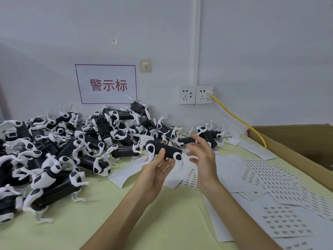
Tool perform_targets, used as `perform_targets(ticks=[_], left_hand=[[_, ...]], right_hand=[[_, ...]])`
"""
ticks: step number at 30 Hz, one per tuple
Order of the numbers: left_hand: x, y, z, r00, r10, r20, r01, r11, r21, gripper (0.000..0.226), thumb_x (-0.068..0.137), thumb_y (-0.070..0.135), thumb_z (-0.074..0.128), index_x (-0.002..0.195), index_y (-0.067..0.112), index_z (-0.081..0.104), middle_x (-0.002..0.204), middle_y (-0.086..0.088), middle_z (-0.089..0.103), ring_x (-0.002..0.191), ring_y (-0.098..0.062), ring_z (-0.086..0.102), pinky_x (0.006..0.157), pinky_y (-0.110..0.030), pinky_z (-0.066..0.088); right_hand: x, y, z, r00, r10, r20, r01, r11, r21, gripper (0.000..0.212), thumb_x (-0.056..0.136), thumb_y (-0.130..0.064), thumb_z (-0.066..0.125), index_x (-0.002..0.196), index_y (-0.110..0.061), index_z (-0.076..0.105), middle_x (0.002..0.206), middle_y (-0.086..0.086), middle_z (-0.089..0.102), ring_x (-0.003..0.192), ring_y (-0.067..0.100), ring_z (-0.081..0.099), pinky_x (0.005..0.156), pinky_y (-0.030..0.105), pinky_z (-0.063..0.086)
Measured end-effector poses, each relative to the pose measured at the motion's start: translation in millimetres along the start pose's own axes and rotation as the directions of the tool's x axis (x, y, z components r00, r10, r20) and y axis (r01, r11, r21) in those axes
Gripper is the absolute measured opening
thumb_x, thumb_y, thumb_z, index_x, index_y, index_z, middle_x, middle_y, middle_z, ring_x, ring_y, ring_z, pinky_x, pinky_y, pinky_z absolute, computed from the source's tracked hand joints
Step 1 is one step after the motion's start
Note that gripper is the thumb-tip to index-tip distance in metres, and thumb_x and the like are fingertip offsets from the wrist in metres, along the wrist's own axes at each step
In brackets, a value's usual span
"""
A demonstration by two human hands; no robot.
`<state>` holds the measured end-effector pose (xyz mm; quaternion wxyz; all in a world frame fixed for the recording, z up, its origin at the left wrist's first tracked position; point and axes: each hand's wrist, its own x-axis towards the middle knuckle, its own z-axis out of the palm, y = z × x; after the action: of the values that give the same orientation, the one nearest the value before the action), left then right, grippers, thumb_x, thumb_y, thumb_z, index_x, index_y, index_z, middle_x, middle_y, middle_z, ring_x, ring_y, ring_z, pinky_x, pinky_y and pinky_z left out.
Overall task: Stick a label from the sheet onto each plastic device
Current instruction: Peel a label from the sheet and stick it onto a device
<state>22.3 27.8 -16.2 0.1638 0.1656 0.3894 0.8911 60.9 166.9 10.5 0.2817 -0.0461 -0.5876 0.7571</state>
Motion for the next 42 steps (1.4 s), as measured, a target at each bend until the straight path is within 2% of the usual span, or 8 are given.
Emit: perform_targets(ticks=[2,5,10,14,22,30,35,42], left_hand=[[2,2,-2,0.998,0.031,-0.058,-0.035,0.997,-0.073,0.01,0.081,0.025,0.074,0.077,0.019,0.079,0.069,-0.003,0.063,0.075,-0.016,0.071,0.088,-0.033,0.061],[5,6,-3,0.996,0.036,-0.085,-0.047,0.99,-0.135,0.03,0.085,0.032,0.069,0.062,0.013,0.072,0.066,-0.002,0.061,0.086,-0.019,0.075,0.097,-0.037,0.055],[4,11,-4,0.999,0.013,-0.043,-0.017,0.995,-0.099,0.048,0.09,0.051,0.057,0.07,0.013,0.078,0.091,-0.003,0.074,0.104,-0.018,0.07,0.106,-0.038,0.046],[2,13,-5,0.997,-0.072,-0.018,0.071,0.994,-0.079,0.052,0.086,0.06,0.057,0.076,0.016,0.081,0.104,-0.004,0.076,0.098,-0.019,0.073,0.099,-0.043,0.047],[-6,19,0,0.993,-0.115,-0.041,0.112,0.992,-0.065,0.048,0.084,0.055,0.062,0.096,0.009,0.064,0.097,-0.001,0.07,0.095,-0.023,0.064,0.093,-0.041,0.049],[-9,19,-1,0.991,-0.133,0.004,0.132,0.988,0.074,0.036,0.097,0.048,0.053,0.106,0.014,0.061,0.097,-0.004,0.067,0.064,-0.016,0.067,0.048,-0.035,0.054],[-9,18,0,0.998,-0.049,0.027,0.046,0.994,0.096,0.039,0.097,0.042,0.054,0.073,0.025,0.079,0.083,0.002,0.074,0.069,-0.012,0.07,0.059,-0.028,0.057],[-8,18,-1,0.998,-0.001,-0.059,0.004,0.998,0.059,0.019,0.092,0.037,0.065,0.076,0.028,0.069,0.098,0.002,0.075,0.09,-0.012,0.073,0.069,-0.026,0.059]], right_hand=[[-1,-4,-2,0.989,0.092,0.118,-0.115,0.971,0.207,0.032,0.087,-0.011,0.056,0.109,-0.025,0.074,0.071,0.0,0.063,0.052,0.012,0.046,0.058,0.024,0.039],[-7,-4,2,0.899,0.217,0.38,-0.371,0.838,0.4,0.033,0.075,-0.02,0.057,0.099,-0.016,0.08,0.052,0.003,0.044,0.04,0.012,0.026,0.043,0.024,0.023],[-23,5,14,0.716,0.318,0.621,-0.58,0.766,0.278,0.048,0.074,-0.02,0.056,0.119,-0.016,0.074,0.045,0.0,0.031,0.04,0.011,0.019,0.041,0.022,0.017],[-31,10,17,0.667,0.379,0.641,-0.635,0.739,0.224,0.054,0.079,-0.014,0.049,0.13,-0.021,0.067,0.05,-0.001,0.031,0.049,0.013,0.01,0.041,0.022,0.017],[-36,11,20,0.64,0.356,0.681,-0.66,0.709,0.249,0.057,0.082,-0.014,0.048,0.137,-0.025,0.061,0.058,-0.001,0.03,0.051,0.013,0.011,0.046,0.024,0.013],[-35,12,21,0.622,0.331,0.71,-0.68,0.678,0.28,0.047,0.093,-0.02,0.043,0.135,-0.028,0.063,0.063,0.0,0.029,0.053,0.013,0.014,0.047,0.025,0.015],[-35,13,21,0.625,0.336,0.704,-0.687,0.664,0.294,0.045,0.097,-0.021,0.04,0.135,-0.028,0.064,0.064,0.0,0.028,0.054,0.013,0.013,0.049,0.026,0.014],[-36,13,20,0.611,0.318,0.725,-0.704,0.638,0.313,0.045,0.096,-0.021,0.038,0.133,-0.026,0.065,0.064,0.0,0.029,0.055,0.013,0.015,0.047,0.025,0.017]])
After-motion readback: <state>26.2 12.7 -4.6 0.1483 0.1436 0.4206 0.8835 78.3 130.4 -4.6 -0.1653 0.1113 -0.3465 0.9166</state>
